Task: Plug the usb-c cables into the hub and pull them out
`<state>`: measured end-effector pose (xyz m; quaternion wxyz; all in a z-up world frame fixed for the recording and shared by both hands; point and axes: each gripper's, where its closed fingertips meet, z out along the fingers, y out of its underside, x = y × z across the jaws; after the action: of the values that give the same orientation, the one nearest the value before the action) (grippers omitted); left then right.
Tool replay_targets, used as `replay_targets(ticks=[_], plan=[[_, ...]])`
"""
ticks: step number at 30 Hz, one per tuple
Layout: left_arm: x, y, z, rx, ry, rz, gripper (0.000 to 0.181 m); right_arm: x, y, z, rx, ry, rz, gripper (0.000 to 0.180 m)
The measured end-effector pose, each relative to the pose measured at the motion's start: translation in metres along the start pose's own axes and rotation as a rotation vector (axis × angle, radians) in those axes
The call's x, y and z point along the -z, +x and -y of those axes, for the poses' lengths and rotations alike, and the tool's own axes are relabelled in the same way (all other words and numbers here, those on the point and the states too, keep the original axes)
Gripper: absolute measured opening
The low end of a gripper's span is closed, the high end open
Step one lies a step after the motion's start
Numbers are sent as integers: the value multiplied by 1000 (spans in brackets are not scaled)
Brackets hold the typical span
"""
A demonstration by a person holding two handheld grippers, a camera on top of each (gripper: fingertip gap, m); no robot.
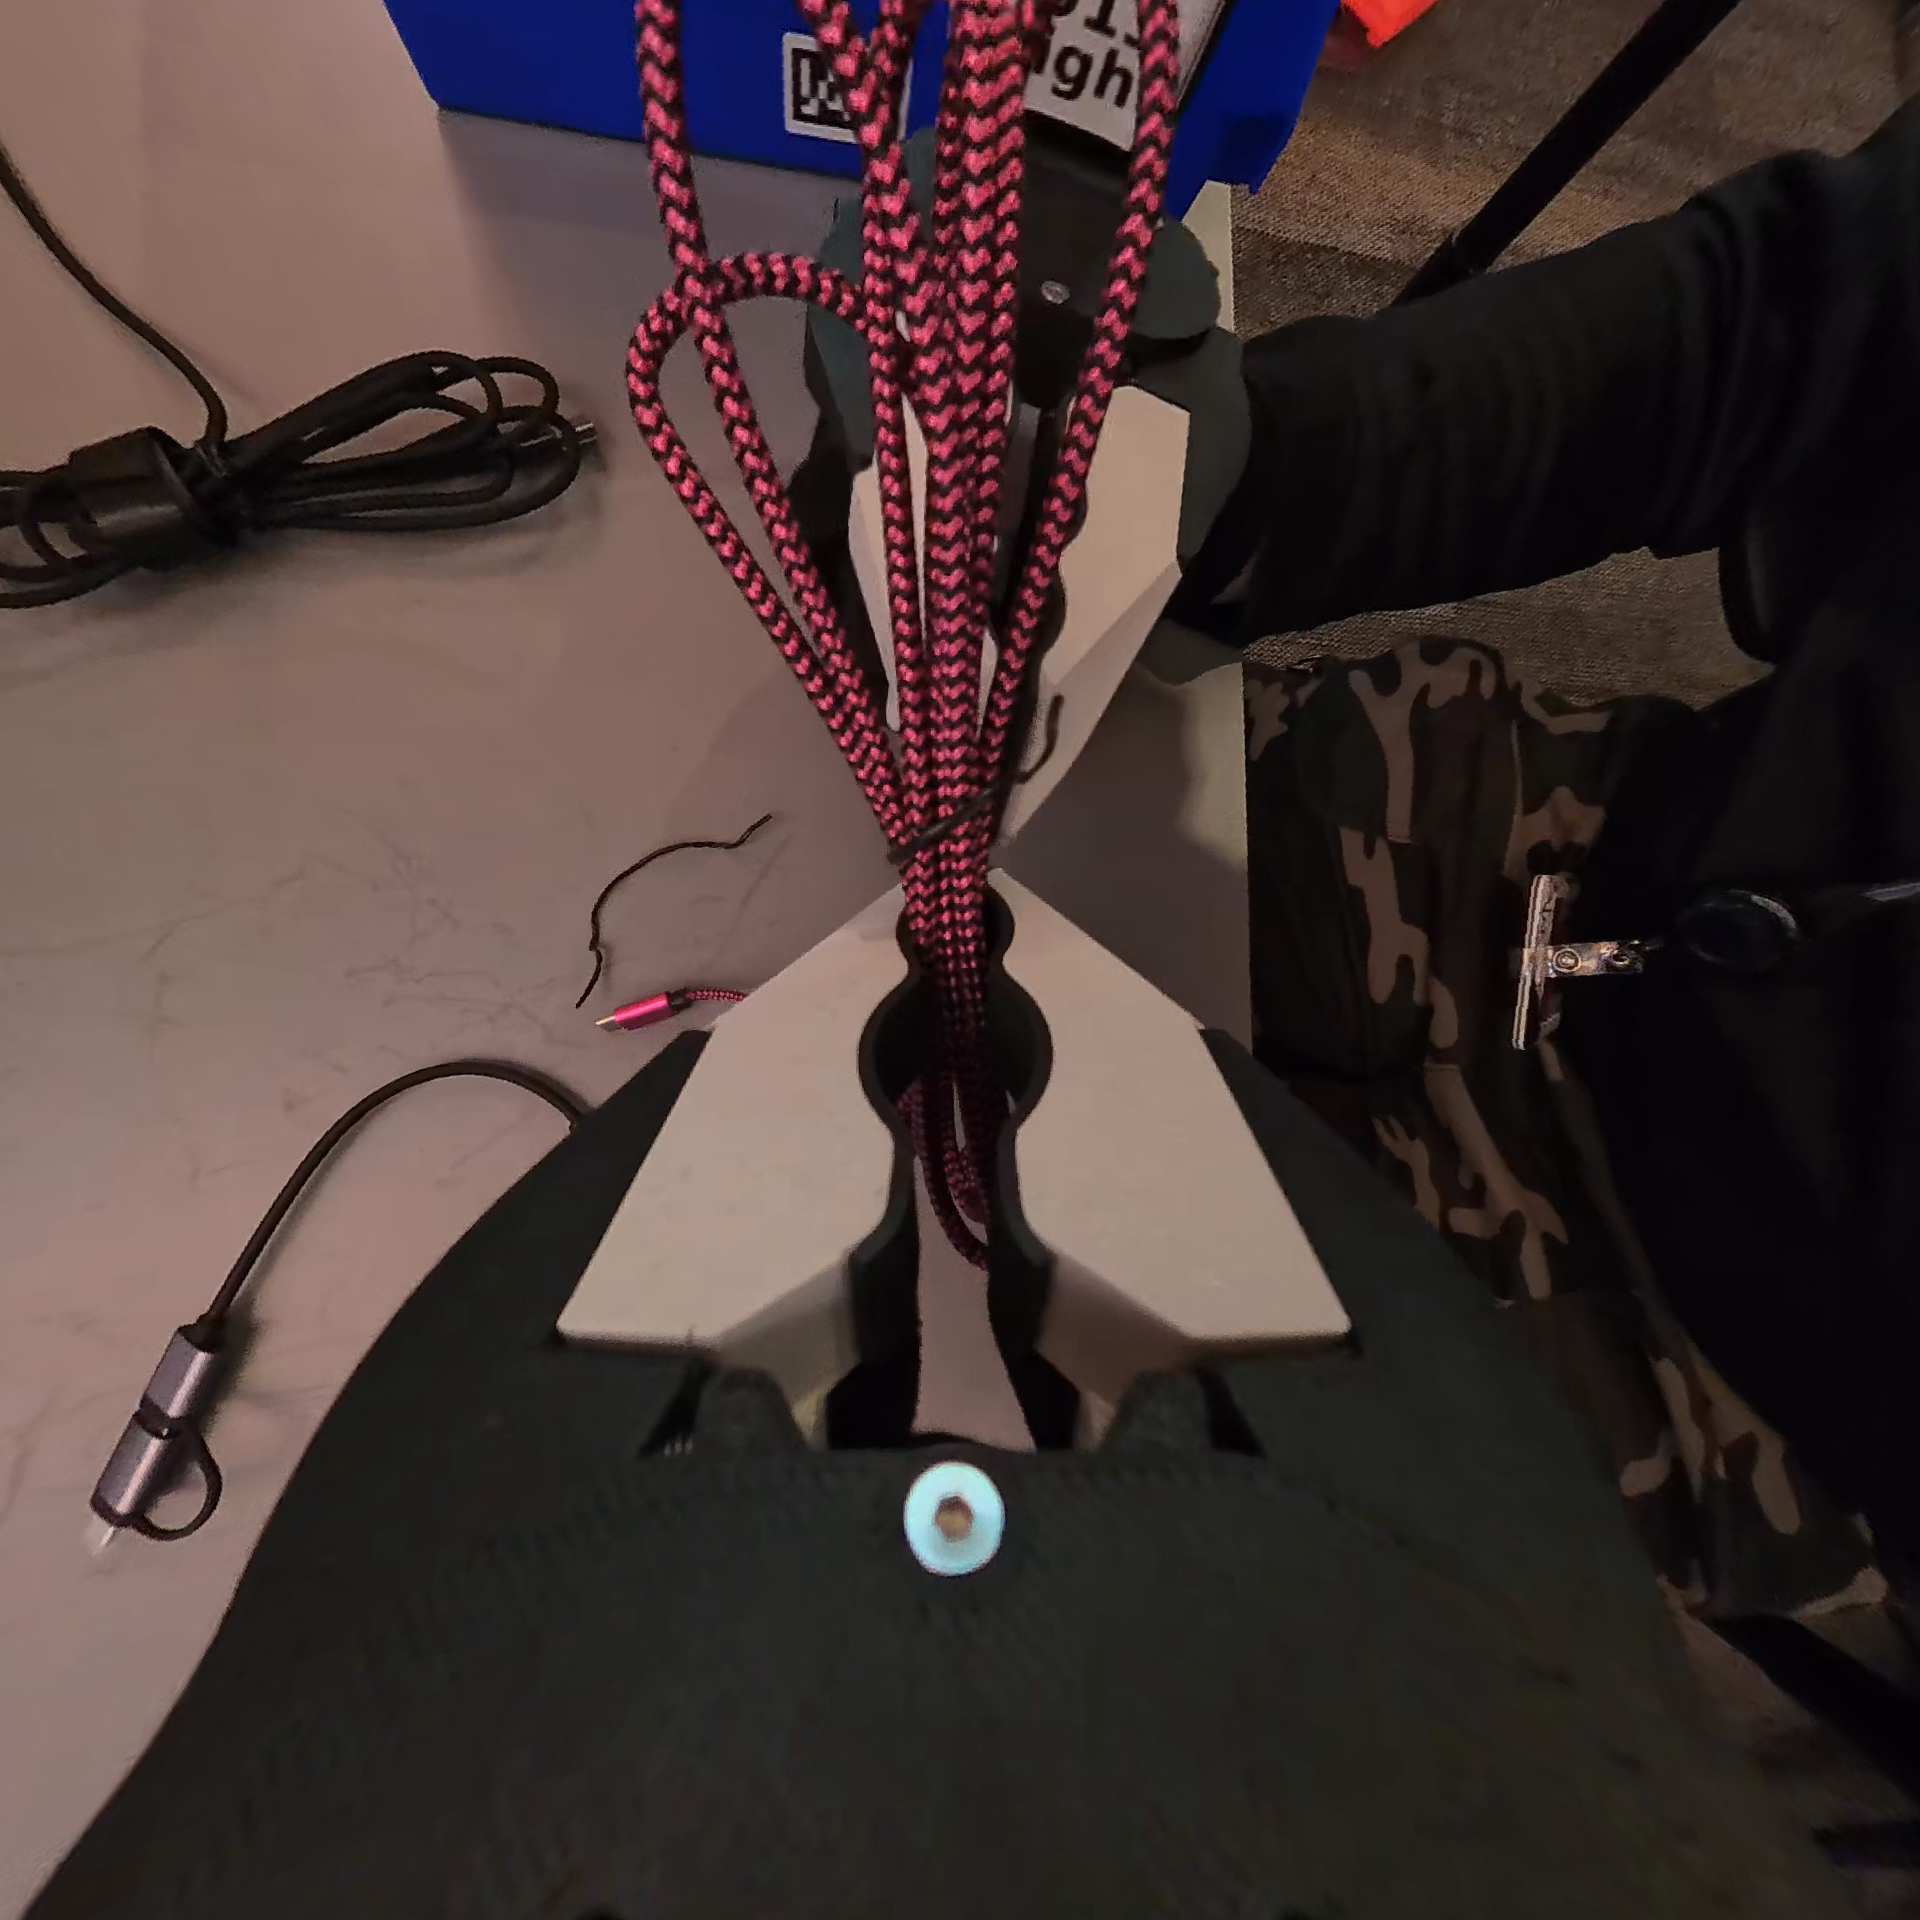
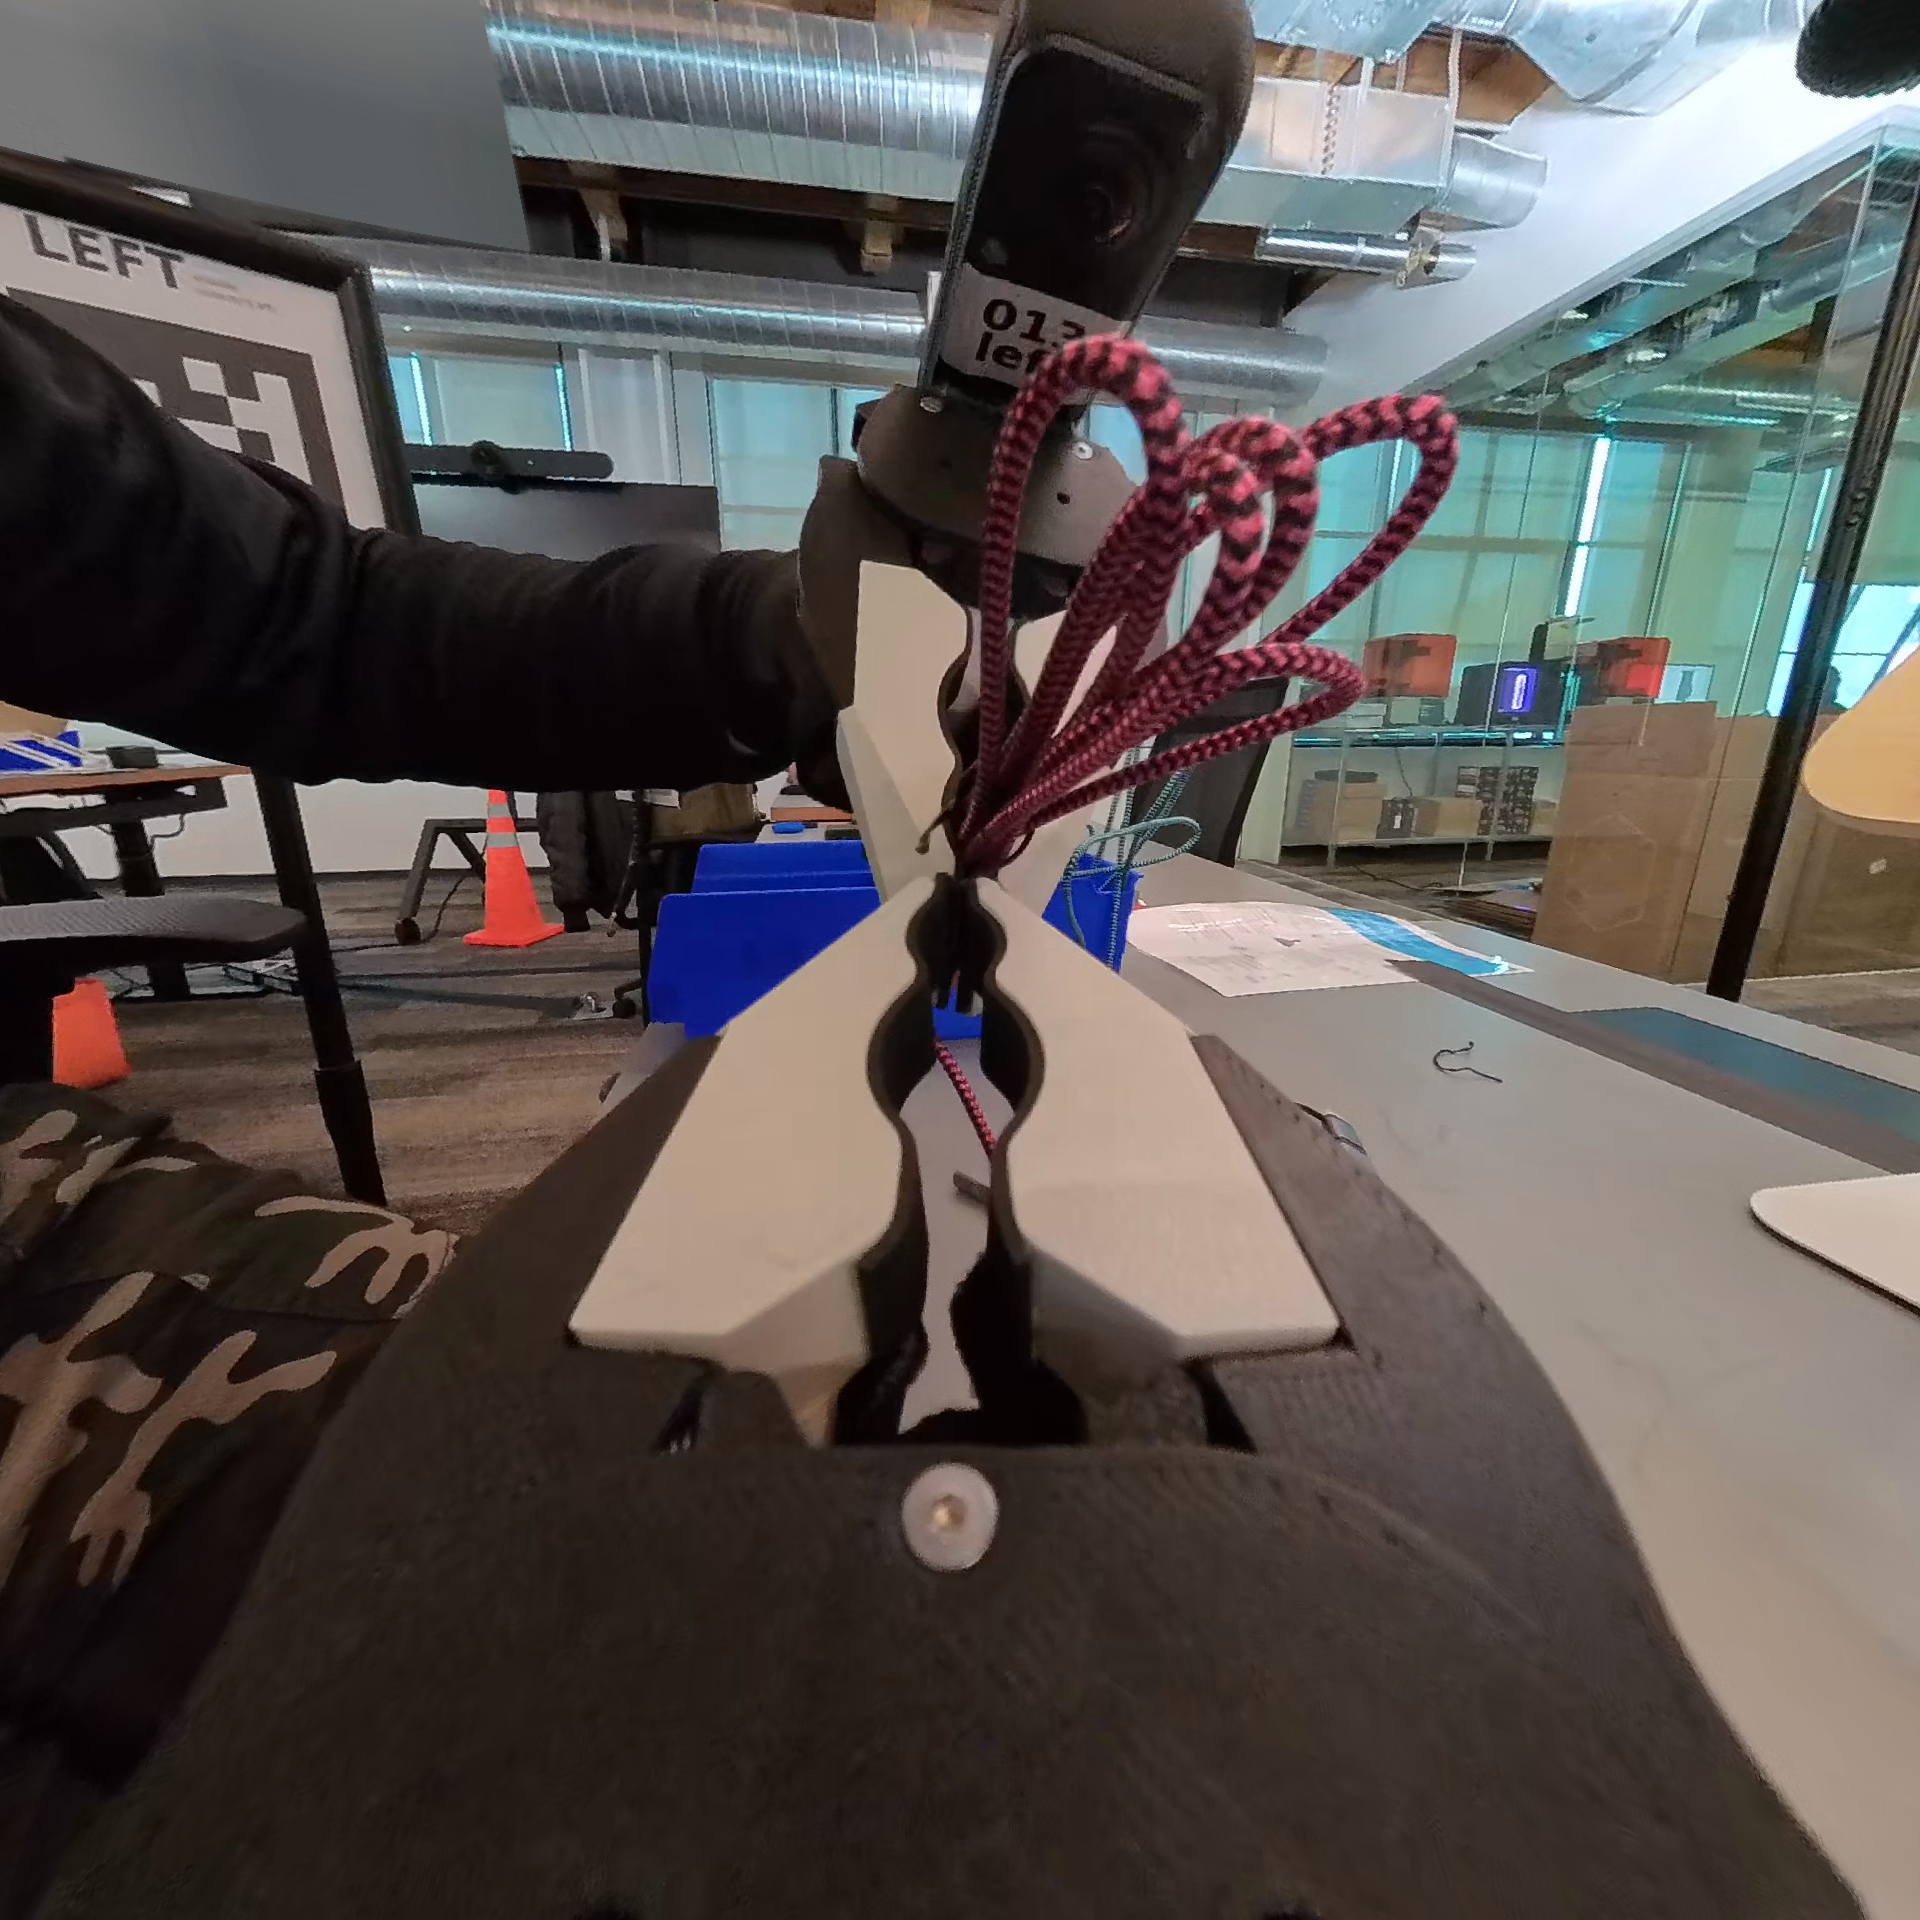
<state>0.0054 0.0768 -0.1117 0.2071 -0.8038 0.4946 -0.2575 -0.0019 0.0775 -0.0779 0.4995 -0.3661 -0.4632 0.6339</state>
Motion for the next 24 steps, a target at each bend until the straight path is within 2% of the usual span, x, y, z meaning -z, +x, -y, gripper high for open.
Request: replay_targets(ticks=[5, 8, 14, 17, 24], plan=[[1, -2, 1, 6, 3, 15, 2, 2, 5, 1, -1, 0, -29, 1], [3, -6, 0, -2, -4, 44, 1, 1, 4, 1, -21, -4, -22, 23], [9, -12, -1, -39, -25, 102, 2, -1, 3, 0, -75, 9, 9, 31], [11, -15, -2, -77, -45, 142, 1, -2, 5, 1, -134, 31, 16, 41], [10, -18, 2, -157, -67, 218, 1, -7, 14, 0, -225, 53, 14, 32]])
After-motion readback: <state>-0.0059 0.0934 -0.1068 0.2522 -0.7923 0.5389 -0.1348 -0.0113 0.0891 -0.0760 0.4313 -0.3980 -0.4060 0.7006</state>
